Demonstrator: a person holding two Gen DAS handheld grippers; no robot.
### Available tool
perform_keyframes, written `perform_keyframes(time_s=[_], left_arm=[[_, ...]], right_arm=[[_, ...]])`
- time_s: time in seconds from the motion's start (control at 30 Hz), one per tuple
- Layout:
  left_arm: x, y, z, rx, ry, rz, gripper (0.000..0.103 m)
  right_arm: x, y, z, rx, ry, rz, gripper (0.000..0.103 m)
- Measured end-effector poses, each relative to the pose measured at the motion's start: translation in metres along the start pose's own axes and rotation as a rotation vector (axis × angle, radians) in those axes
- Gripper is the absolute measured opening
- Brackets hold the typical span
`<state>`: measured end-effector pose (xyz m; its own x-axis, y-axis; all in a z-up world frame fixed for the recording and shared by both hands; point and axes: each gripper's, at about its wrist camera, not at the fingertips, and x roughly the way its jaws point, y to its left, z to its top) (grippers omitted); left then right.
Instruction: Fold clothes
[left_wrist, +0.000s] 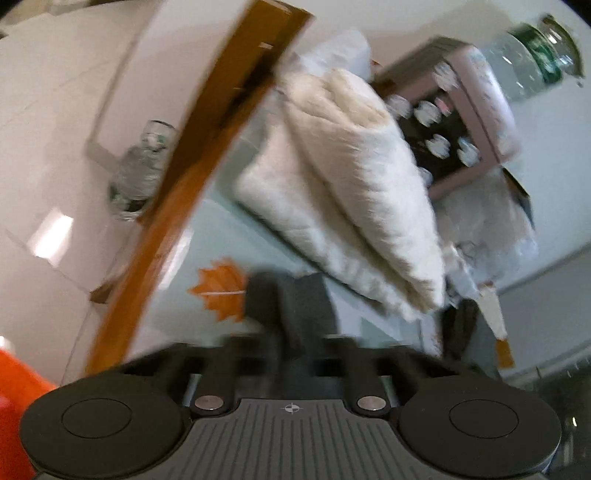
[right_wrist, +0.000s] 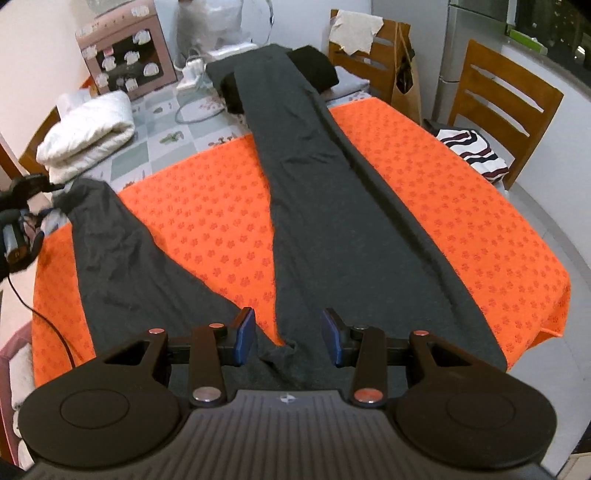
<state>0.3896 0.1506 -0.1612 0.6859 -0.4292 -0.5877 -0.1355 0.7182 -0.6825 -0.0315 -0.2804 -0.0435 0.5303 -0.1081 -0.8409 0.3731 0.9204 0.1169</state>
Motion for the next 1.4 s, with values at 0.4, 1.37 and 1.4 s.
perform_keyframes(time_s=[0.4,1.37,1.4], left_arm=[[0.015,-0.073,0.04,0.424,-0.028,0.006,0.003],[-0.07,-0.023,-0.036,0.376,0.028,0.067,0.054],[-0.073,-0.022,-0.039,0.375,0.035,0.058,0.054]], right_arm=[[0.012,0.016,-0.032,-0.108,0.03,0.064,0.045],[-0.036,0.032,-0.174,-0.128,-0.009,0.123,0.046],[-0.039,0.035,-0.181,-0.126,-0.012,0.12,0.045]])
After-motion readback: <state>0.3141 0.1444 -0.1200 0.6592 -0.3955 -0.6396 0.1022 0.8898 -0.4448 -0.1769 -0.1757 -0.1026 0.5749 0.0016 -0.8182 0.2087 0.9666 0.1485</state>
